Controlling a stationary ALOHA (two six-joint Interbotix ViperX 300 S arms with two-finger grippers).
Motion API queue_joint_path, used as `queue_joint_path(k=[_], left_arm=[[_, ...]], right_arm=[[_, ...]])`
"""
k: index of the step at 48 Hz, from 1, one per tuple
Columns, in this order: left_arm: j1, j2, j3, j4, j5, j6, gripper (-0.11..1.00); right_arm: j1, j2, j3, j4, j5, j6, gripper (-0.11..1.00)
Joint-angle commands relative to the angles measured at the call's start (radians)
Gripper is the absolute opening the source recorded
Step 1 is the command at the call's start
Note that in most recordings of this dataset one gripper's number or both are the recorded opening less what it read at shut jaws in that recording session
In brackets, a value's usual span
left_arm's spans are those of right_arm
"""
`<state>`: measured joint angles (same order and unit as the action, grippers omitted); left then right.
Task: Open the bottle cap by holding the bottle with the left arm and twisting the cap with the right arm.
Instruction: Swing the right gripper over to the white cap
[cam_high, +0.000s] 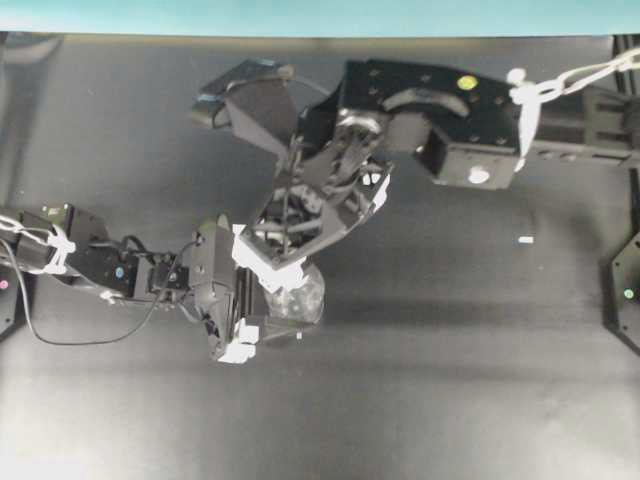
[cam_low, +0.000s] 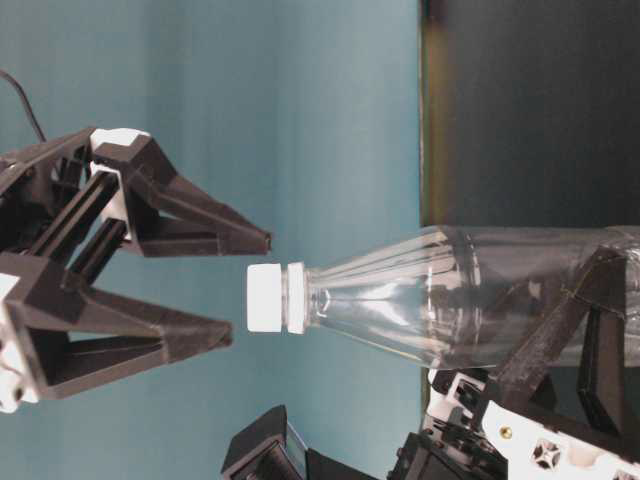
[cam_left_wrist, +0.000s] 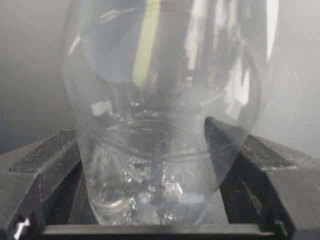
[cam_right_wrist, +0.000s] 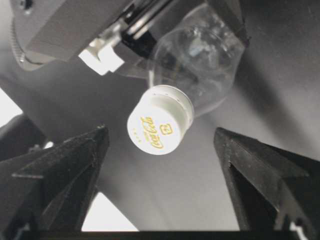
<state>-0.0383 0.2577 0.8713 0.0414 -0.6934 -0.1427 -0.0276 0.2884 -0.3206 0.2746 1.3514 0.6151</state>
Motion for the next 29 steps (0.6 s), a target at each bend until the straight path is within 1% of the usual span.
queue_joint_path(k=[1, 9, 13, 16, 20, 23, 29], left_arm=[[-0.003, 0.012, 0.003, 0.003, 0.006, -0.008, 0.82], [-0.005, 0.012, 0.002, 0.003, 0.006, -0.008, 0.82], [-0.003, 0.012, 0.002, 0.005, 0.006, -0.008, 0.82], [-0.003, 0.012, 0.002, 0.005, 0.006, -0.008, 0.82], [-0.003, 0.012, 0.002, 0.005, 0.008, -0.008, 0.82], [-0.003, 0.012, 0.003, 0.005, 0.009, -0.009, 0.82], [-0.003, 0.012, 0.005, 0.005, 0.011, -0.009, 0.82]], right_arm=[[0.031, 0.006, -0.012, -0.009, 0.005, -0.015, 0.79], [0.034, 0.014, -0.014, -0.020, 0.006, -0.015, 0.78], [0.037, 0.015, -0.014, -0.023, 0.005, -0.018, 0.74], [0.040, 0.015, -0.014, -0.023, 0.006, -0.021, 0.68], [0.044, 0.015, -0.015, -0.023, 0.011, -0.032, 0.51], [0.051, 0.018, -0.026, -0.023, 0.017, -0.060, 0.39], [0.061, 0.026, -0.038, -0.023, 0.040, -0.130, 0.38]])
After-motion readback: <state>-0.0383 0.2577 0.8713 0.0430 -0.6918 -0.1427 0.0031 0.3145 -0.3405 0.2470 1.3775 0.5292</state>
